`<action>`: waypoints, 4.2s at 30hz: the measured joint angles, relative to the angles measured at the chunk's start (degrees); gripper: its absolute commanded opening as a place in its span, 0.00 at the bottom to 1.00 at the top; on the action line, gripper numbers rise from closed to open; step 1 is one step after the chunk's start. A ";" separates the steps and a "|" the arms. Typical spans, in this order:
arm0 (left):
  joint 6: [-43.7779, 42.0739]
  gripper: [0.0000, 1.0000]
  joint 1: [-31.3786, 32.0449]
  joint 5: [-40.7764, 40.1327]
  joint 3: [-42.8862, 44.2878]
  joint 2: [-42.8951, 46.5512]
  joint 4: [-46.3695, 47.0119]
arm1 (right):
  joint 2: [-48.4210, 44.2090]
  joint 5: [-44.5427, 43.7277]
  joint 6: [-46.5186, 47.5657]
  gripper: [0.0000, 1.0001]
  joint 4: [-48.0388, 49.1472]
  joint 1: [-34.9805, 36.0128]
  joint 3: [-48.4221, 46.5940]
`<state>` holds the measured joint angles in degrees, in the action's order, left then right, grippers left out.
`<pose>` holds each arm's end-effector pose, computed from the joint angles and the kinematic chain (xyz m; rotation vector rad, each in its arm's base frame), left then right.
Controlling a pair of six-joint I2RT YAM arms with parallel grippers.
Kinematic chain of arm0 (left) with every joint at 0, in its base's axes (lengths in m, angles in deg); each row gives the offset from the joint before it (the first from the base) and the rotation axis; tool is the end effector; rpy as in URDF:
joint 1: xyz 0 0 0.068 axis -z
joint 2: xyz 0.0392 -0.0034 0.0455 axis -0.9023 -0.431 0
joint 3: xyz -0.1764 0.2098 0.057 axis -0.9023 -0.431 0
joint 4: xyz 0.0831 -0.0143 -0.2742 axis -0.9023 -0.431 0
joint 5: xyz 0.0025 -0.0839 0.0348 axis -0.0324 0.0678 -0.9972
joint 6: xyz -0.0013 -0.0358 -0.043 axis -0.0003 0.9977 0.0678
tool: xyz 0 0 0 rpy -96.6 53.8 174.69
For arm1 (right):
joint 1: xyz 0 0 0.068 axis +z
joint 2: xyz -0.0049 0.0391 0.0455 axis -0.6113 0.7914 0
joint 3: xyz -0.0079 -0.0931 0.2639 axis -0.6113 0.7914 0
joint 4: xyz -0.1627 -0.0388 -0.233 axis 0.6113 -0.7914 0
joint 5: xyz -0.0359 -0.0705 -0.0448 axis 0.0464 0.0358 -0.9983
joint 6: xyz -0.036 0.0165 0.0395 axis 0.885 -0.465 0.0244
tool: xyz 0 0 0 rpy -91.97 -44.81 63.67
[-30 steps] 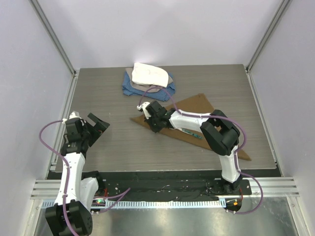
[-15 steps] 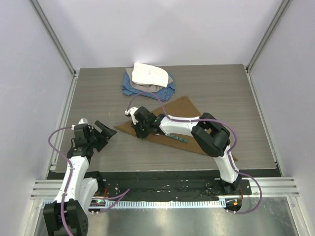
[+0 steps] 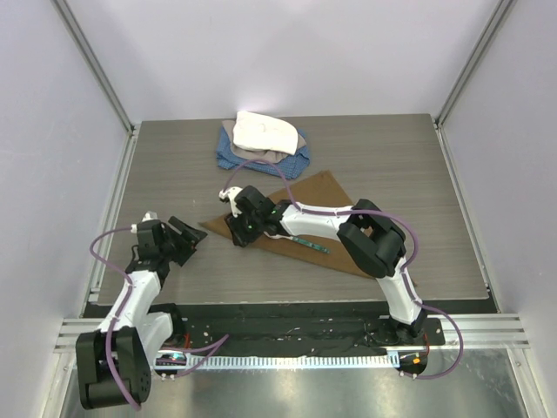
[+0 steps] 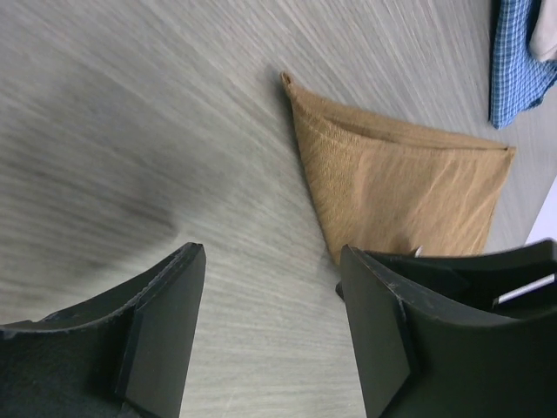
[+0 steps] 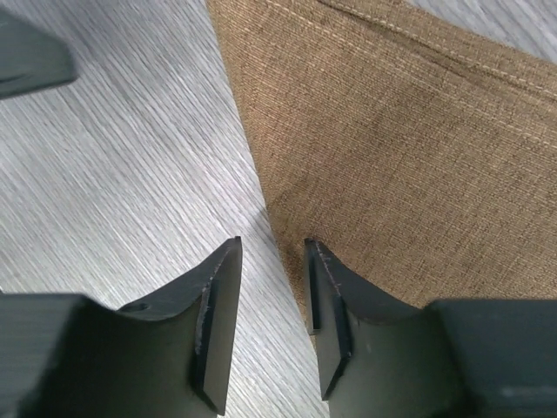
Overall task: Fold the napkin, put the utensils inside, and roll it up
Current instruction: Fold the napkin
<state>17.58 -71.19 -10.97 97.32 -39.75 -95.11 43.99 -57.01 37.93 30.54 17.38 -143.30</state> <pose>0.1927 0.0131 0.1468 -1.0397 2.1332 -0.6832 0.2756 0.4043 0.1527 -1.0171 2.2803 0.6871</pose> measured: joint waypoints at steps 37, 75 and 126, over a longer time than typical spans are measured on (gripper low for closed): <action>1.88 0.43 0.39 -1.22 4.90 -25.86 22.80 | -11.52 -0.33 -0.52 0.46 1.42 0.02 6.21; -0.92 0.00 1.79 -9.25 4.59 -21.59 18.78 | -13.25 -4.70 -1.20 0.45 0.52 -4.55 13.38; -23.89 0.00 53.81 2.91 28.11 -41.75 24.59 | -38.45 -18.78 -11.32 0.47 0.13 -18.82 30.84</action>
<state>-6.31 -17.38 -8.07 125.43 -81.49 -70.52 5.55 -75.78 26.60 30.67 -1.44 -112.46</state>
